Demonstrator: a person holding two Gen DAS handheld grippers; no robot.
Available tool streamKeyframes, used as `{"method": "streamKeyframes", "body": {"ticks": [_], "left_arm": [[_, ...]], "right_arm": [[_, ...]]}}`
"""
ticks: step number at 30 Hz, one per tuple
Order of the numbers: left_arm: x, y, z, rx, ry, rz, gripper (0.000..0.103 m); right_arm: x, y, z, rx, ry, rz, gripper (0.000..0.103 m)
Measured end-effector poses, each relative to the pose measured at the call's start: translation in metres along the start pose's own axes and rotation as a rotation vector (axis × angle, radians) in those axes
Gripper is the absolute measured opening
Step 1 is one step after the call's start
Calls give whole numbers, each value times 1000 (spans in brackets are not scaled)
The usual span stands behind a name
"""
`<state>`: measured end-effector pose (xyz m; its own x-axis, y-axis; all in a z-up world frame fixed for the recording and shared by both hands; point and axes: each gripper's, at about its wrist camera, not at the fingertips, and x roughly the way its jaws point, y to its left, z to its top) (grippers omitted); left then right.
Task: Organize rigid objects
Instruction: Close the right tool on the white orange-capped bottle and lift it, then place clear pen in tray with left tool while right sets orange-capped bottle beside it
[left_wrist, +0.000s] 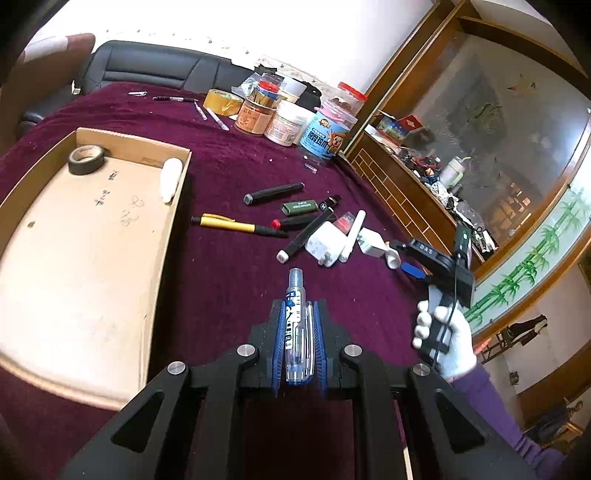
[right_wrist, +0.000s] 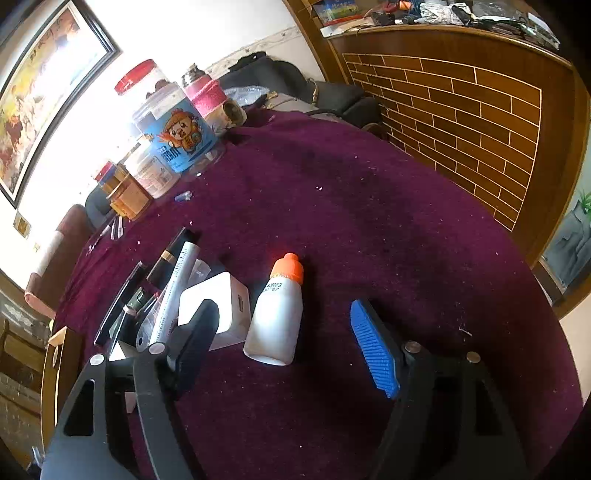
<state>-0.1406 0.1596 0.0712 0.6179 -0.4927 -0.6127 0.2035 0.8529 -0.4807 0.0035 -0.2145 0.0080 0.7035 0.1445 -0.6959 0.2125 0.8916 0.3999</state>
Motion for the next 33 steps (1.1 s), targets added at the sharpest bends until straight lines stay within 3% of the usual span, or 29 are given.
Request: {"method": "streamKeyframes", "body": {"ticks": [7, 10, 12, 14, 15, 19, 24, 29, 33], "left_arm": [[-17, 10, -8, -12, -24, -15, 12], [-19, 11, -8, -16, -31, -15, 12], [-18, 11, -9, -14, -28, -11, 12], [-19, 11, -9, -14, -27, -12, 12], [-19, 11, -9, -13, -29, -11, 12], [-28, 16, -6, -13, -51, 7, 12], [-41, 41, 8, -59, -70, 12, 12], [-49, 75, 35, -91, -91, 83, 12], [-37, 98, 57, -85, -62, 152, 12]], "right_arm": [[0, 13, -1, -61, 55, -119, 71], [5, 21, -1, -125, 68, -188, 51], [11, 27, 1, -159, 82, -212, 47], [14, 29, 2, -182, 80, -241, 24], [14, 28, 3, -182, 83, -239, 24], [-1, 16, 2, -125, 90, -170, 24], [-39, 19, -4, -74, 82, -4, 24], [-60, 75, -19, -135, 124, 194, 24], [-48, 152, -40, -217, 215, 346, 25]]}}
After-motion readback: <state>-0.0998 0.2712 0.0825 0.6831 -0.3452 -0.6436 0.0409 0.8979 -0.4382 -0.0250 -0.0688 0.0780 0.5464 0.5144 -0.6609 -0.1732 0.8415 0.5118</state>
